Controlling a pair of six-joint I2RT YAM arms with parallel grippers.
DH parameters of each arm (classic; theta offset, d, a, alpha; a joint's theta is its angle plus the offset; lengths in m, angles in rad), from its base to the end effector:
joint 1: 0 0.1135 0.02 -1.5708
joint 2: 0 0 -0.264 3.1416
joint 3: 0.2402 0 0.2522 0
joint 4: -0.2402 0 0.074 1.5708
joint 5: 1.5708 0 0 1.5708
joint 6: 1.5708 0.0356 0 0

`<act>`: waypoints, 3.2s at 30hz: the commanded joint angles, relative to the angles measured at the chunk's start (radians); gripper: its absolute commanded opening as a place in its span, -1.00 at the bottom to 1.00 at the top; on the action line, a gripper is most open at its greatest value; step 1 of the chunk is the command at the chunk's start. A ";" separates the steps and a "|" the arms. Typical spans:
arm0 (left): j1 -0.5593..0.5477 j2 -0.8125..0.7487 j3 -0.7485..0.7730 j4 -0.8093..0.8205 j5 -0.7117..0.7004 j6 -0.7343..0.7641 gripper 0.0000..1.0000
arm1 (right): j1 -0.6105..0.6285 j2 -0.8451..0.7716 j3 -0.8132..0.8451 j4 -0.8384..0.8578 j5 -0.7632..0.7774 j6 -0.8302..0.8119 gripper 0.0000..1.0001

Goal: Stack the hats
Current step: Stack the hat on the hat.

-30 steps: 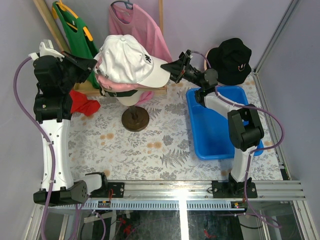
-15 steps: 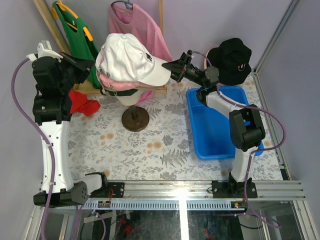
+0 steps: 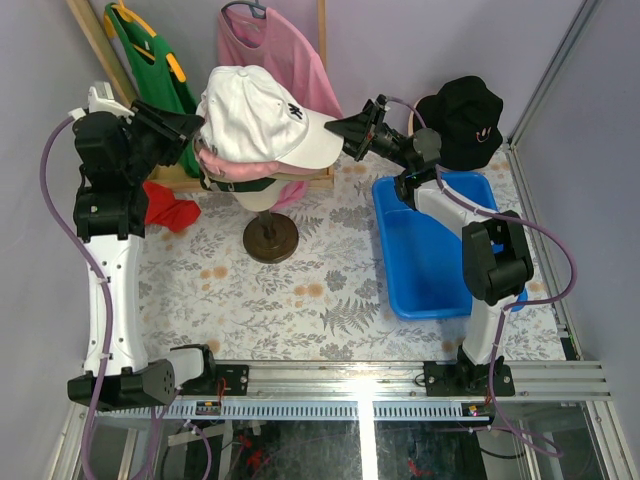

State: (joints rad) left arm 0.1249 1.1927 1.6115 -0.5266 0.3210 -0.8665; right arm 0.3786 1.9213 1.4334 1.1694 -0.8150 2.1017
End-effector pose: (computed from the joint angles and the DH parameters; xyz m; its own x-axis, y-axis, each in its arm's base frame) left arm 0.2287 0.0174 0.5017 -0.2162 -0.7560 -0.6179 0.0436 0.6247 -0.7796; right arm 0.3914 0.1836 0.3616 -0.9678 0.2515 -0.0021 -0.1105 -0.4177 0.9018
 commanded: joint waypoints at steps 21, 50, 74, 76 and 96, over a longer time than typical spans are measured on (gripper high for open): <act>0.004 -0.005 0.097 -0.012 -0.029 0.042 -1.00 | -0.019 -0.054 0.108 -0.032 -0.027 0.017 -0.52; 0.005 -0.077 0.072 -0.137 -0.074 0.098 -1.00 | -0.025 0.021 0.199 -0.115 -0.045 -0.005 -0.53; 0.005 0.002 0.020 -0.187 -0.120 0.181 -1.00 | -0.027 0.150 0.284 -0.166 -0.055 -0.047 -0.66; 0.005 0.017 0.031 -0.205 -0.115 0.181 -1.00 | -0.027 0.149 0.256 -0.150 -0.058 -0.048 -0.69; 0.005 0.031 -0.085 -0.186 -0.099 0.195 -1.00 | -0.024 0.126 0.113 -0.121 -0.062 -0.115 -0.81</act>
State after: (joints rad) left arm 0.1249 1.2034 1.5761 -0.6285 0.2367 -0.7197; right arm 0.3676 2.0747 1.5528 1.1023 -0.8284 2.0792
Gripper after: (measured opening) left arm 0.010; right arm 0.152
